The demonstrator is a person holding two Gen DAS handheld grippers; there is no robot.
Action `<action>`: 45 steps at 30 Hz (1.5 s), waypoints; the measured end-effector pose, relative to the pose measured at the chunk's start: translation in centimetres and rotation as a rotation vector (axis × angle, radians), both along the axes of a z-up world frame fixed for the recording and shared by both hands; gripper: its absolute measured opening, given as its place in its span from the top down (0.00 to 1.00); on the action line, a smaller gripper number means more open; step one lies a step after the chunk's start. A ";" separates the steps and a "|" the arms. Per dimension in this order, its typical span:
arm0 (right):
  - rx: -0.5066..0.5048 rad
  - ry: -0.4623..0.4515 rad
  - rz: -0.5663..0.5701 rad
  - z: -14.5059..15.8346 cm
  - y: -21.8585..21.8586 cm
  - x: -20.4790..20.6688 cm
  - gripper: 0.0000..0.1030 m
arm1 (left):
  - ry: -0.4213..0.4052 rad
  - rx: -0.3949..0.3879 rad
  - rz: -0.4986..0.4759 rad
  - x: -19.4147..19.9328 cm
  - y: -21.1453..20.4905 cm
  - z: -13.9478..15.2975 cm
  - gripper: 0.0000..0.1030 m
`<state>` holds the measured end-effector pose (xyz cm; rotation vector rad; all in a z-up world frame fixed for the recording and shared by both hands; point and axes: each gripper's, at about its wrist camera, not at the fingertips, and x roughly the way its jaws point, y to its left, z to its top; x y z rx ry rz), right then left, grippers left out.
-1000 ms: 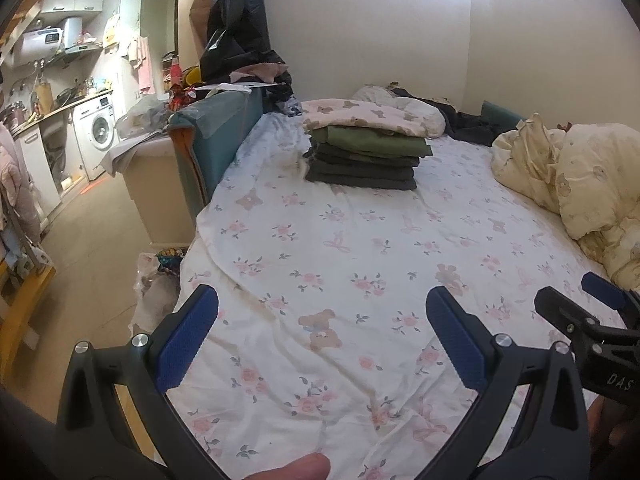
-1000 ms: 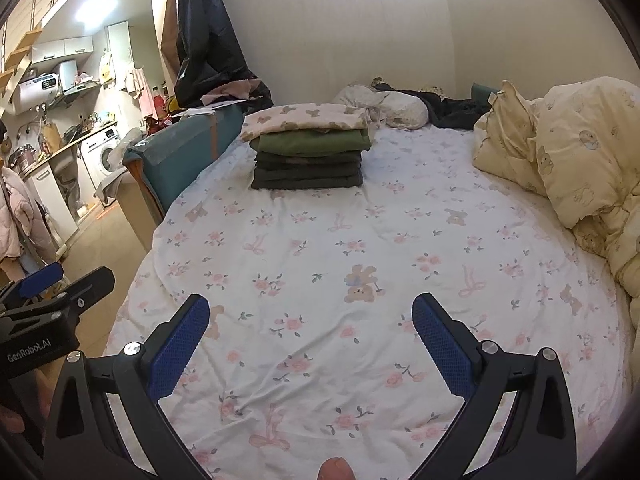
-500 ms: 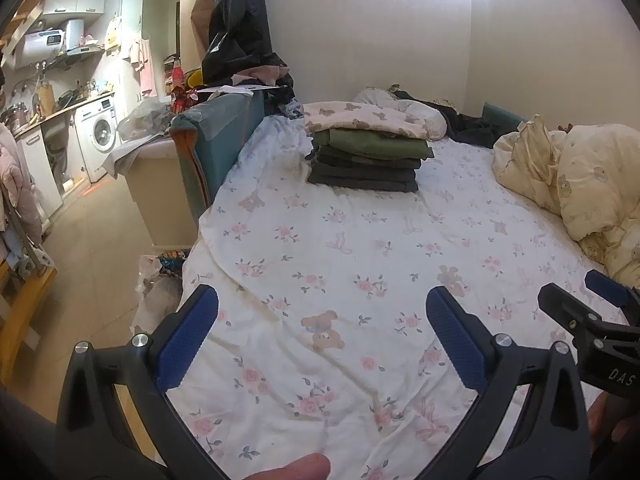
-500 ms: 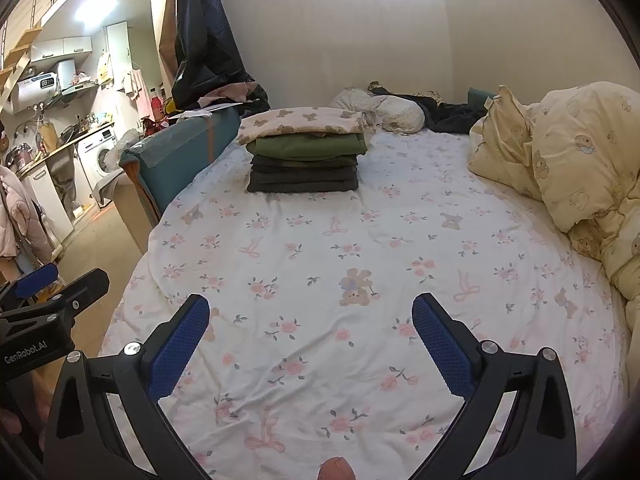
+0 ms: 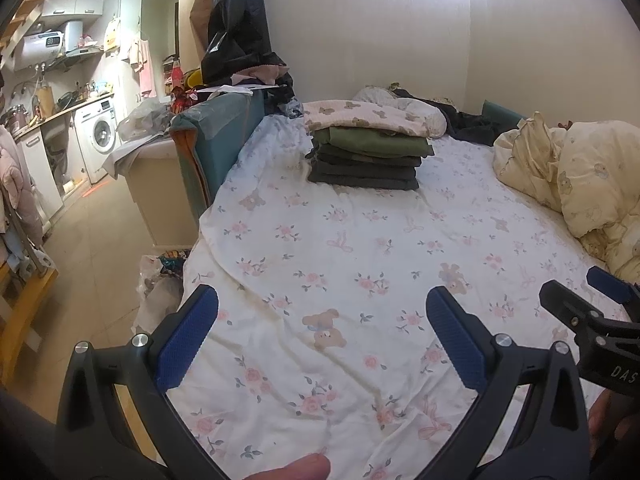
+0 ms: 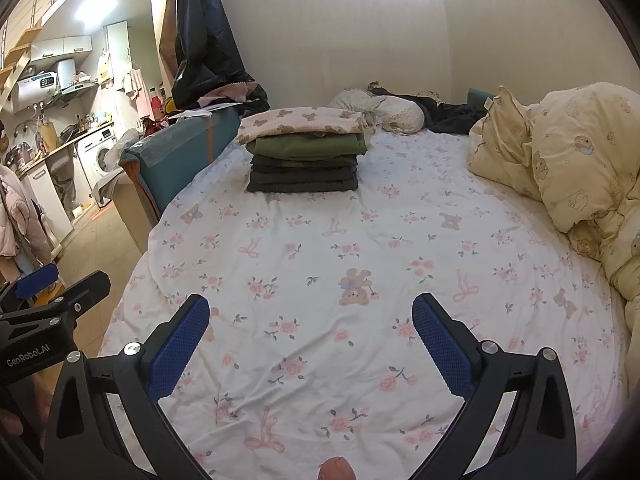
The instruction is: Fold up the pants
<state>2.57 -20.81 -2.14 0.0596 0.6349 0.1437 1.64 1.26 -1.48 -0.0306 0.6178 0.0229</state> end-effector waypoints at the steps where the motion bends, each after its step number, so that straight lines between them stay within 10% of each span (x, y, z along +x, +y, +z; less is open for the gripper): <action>1: -0.002 0.000 0.000 0.0 0.0 0.0 0.00 | 0.001 -0.001 0.001 0.0 0.0 0.0 0.01; 45: 0.005 0.003 0.000 0.1 -0.3 0.4 0.00 | 0.001 0.008 -0.023 0.2 0.2 -0.6 0.01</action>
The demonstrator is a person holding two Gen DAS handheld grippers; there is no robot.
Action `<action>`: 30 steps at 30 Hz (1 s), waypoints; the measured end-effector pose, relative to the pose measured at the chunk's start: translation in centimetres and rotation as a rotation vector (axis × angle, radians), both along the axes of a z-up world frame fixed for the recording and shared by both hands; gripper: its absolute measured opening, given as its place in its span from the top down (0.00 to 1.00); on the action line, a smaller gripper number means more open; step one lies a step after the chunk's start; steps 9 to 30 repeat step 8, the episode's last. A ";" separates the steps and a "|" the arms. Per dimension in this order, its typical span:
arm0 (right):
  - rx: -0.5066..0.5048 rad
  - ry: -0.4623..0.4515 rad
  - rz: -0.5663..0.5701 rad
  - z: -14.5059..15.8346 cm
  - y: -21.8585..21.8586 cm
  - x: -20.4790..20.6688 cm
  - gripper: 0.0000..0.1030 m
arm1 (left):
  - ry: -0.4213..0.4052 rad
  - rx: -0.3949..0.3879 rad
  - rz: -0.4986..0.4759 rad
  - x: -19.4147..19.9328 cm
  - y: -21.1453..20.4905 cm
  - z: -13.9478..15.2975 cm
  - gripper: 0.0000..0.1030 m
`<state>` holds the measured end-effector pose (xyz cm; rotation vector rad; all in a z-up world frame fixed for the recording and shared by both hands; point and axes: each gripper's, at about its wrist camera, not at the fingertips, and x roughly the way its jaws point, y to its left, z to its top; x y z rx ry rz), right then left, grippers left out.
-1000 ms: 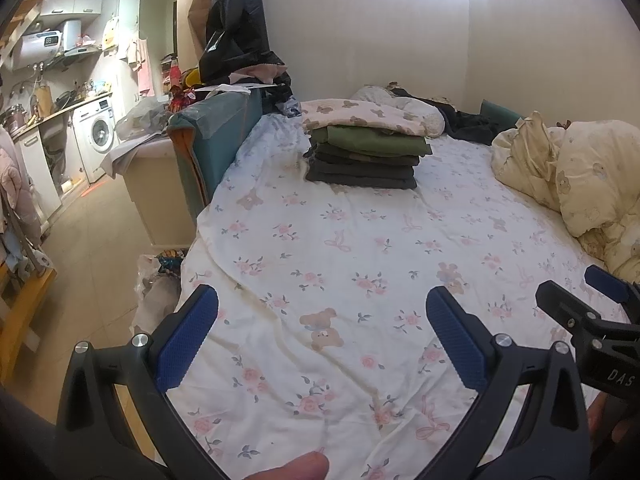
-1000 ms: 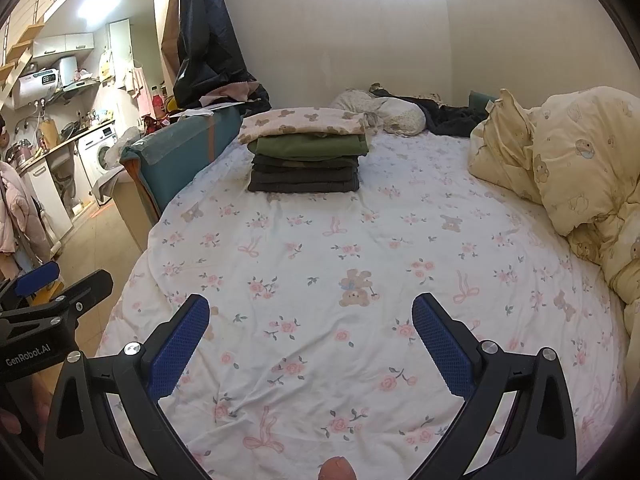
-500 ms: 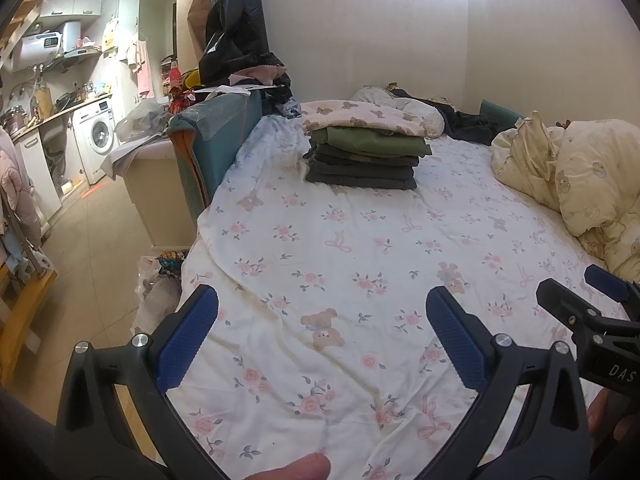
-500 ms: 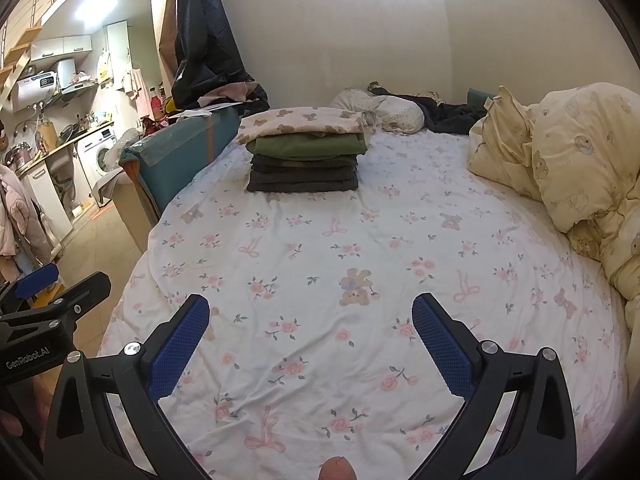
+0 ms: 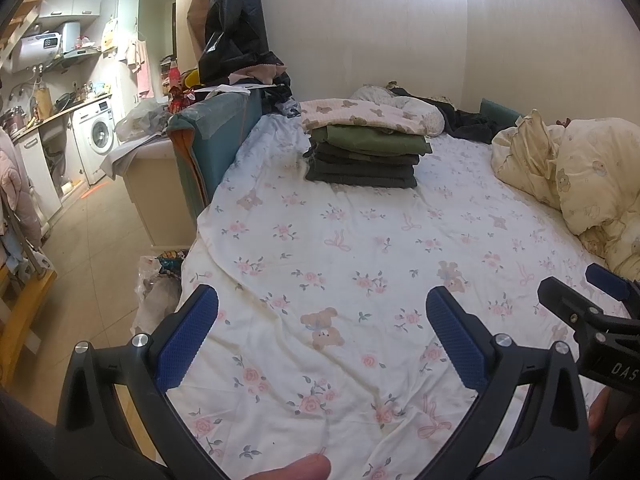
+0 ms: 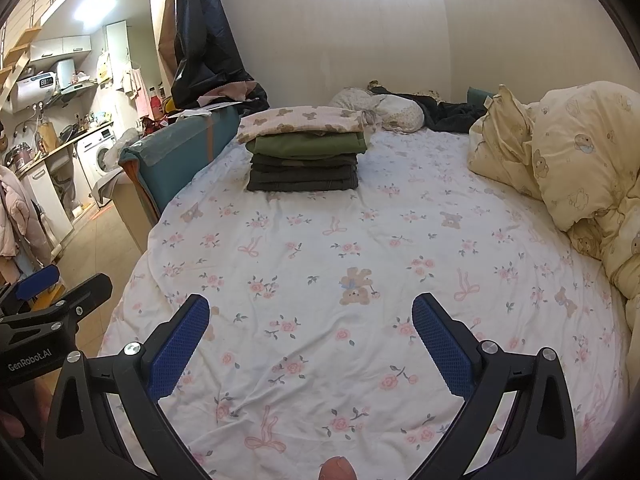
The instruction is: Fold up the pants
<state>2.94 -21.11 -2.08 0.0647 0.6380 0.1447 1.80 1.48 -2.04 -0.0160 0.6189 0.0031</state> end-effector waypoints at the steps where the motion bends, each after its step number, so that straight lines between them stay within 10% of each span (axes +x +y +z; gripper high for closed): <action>1: -0.002 0.000 0.000 0.0 0.0 0.0 0.00 | 0.001 0.000 0.001 0.0 0.0 0.0 0.01; 30: -0.006 0.010 0.016 -0.6 0.3 0.1 0.00 | 0.004 0.016 -0.005 0.0 -0.2 -0.5 0.01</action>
